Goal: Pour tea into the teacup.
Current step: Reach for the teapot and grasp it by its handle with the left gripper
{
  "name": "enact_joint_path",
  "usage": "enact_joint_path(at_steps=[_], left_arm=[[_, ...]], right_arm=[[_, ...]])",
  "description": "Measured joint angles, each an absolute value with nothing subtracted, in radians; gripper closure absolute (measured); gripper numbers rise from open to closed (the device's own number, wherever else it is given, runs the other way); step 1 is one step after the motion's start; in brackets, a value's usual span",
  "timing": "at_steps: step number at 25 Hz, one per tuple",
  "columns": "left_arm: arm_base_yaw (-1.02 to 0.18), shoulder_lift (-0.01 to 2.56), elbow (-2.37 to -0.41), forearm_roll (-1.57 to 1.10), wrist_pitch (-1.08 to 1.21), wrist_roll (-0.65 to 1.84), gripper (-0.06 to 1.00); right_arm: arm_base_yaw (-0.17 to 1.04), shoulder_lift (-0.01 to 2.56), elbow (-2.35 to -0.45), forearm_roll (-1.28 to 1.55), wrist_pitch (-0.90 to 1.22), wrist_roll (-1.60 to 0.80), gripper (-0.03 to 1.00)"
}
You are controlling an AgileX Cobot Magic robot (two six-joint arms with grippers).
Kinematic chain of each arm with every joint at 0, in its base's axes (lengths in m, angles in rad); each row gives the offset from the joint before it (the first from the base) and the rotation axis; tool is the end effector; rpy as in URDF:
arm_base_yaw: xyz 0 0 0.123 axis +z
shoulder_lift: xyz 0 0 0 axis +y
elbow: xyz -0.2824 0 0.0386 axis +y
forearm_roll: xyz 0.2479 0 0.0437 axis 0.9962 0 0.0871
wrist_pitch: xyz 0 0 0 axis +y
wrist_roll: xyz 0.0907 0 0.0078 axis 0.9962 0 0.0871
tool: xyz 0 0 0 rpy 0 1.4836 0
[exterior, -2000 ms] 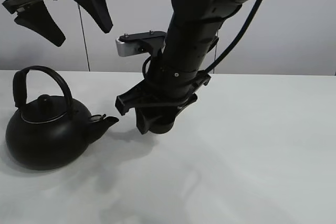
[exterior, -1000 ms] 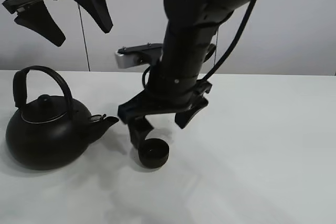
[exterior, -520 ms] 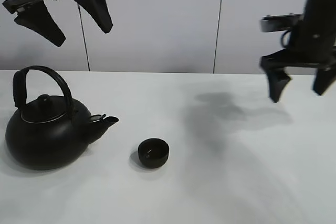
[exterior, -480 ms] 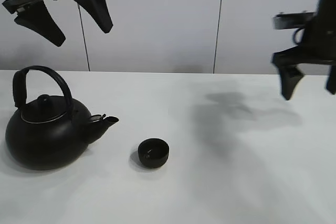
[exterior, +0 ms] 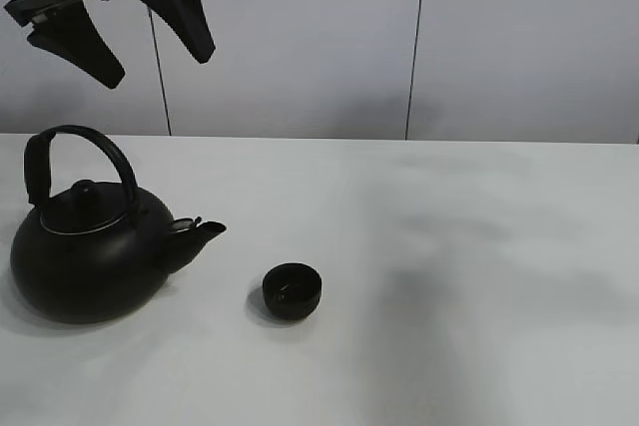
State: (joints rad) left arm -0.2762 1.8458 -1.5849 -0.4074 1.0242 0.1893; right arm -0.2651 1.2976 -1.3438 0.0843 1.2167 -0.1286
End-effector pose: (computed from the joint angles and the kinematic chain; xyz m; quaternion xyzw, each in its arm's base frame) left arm 0.3752 -0.1384 0.2840 0.1526 0.9528 -0.1970 0.1731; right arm 0.2423 -0.0583 0.3803 0.0708 0.9670 -0.0061 0.2447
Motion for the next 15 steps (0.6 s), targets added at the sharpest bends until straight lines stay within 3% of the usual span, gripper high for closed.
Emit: enact_joint_path(at_steps=[8,15], left_arm=[[-0.276,1.846,-1.585,-0.407,1.024,0.189,0.25],[-0.276,1.846,-1.585,-0.407,1.024,0.189,0.25]], right_arm=[[-0.173,0.532,-1.019,0.061,1.181,-0.103,0.41],[-0.119,0.117,-0.803,-0.019,1.269,-0.016,0.41]])
